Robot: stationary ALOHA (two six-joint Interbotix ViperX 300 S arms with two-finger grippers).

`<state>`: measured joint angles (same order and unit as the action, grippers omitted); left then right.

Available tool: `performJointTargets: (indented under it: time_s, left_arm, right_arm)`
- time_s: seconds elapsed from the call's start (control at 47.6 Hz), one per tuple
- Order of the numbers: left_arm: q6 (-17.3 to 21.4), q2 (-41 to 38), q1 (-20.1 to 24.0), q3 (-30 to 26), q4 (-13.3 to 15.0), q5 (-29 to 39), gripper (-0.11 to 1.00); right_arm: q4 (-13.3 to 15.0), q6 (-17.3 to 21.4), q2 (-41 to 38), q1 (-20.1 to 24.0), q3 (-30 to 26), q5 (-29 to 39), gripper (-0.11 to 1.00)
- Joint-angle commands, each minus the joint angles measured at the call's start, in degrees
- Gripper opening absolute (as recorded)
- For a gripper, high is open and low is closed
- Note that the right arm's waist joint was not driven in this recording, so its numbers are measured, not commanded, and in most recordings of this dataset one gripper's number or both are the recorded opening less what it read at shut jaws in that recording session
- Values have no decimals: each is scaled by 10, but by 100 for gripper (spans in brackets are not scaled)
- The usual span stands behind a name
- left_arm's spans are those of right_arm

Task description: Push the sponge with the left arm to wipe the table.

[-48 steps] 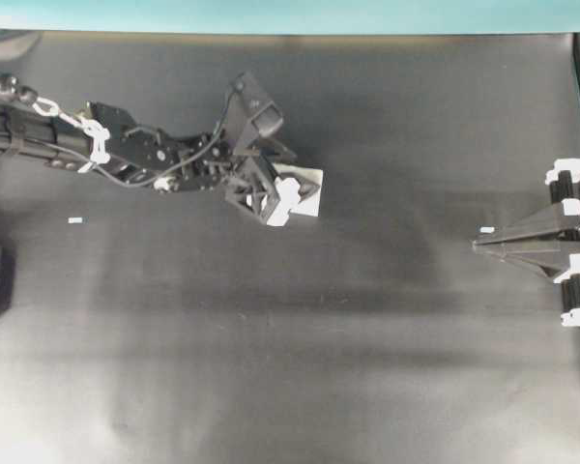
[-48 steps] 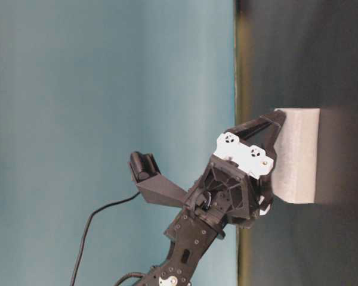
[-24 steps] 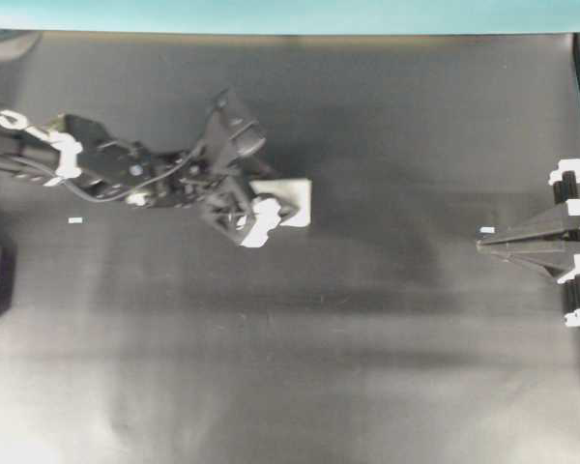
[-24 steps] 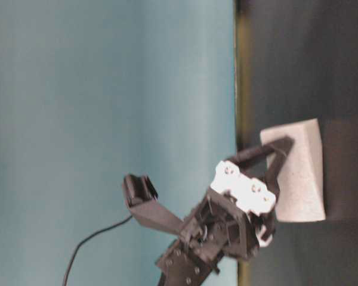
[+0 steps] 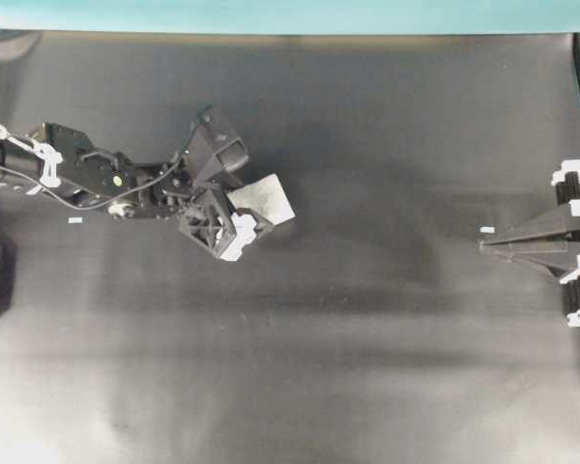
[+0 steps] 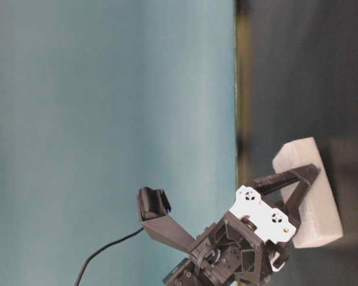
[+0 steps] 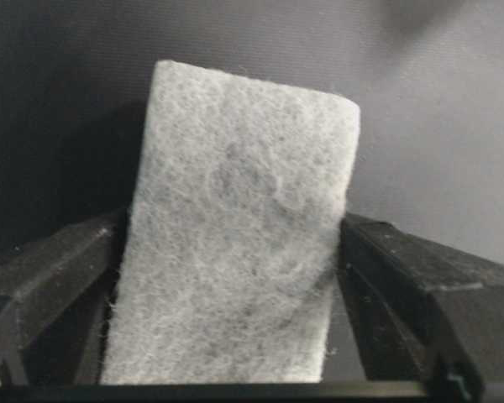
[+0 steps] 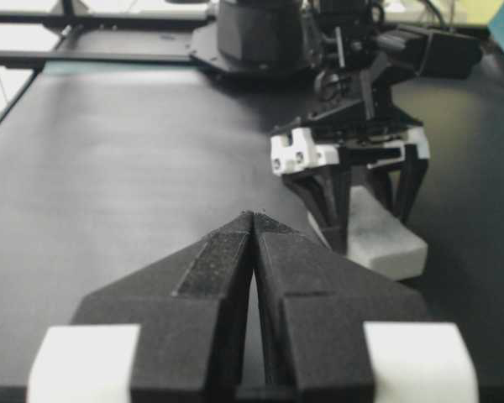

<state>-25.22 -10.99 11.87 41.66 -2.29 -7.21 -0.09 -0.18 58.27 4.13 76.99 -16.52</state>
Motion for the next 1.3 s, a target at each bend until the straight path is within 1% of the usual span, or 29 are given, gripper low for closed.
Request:
performJointTargets:
  time_s: [0.0,0.273,0.546,0.777,0.84,1.071,1.134,1.281]
  left_arm:
    - [-6,16,-18,4,-2,12,85]
    - [-39,53,-58,35,-2,38,85]
    - [-80,63,-120,74,-2,47,85]
    - [-82,67,-187,93,-2,52,85]
    - [-82,67,-203,95,-2,65,85]
    - [-81,67,-266,100,-2,149,85]
    - [-81,67,-287,103,-2,159,85]
    - [-83,68,-328,105,-2,160,85]
  right_arm:
    - [0,-4,0,0,-3,-4,-1]
    - [-1,-4,8,0,5,-6,-1]
    - [-1,-4,10,0,7,-7,-1]
    - [-1,-4,11,0,6,-12,-1]
    - [-1,-4,11,0,7,-15,-1]
    - [0,-4,11,0,6,-19,-1]
    - [-1,-4,11,0,7,-19,-1]
    - [-1,-4,11,0,7,-21,-1]
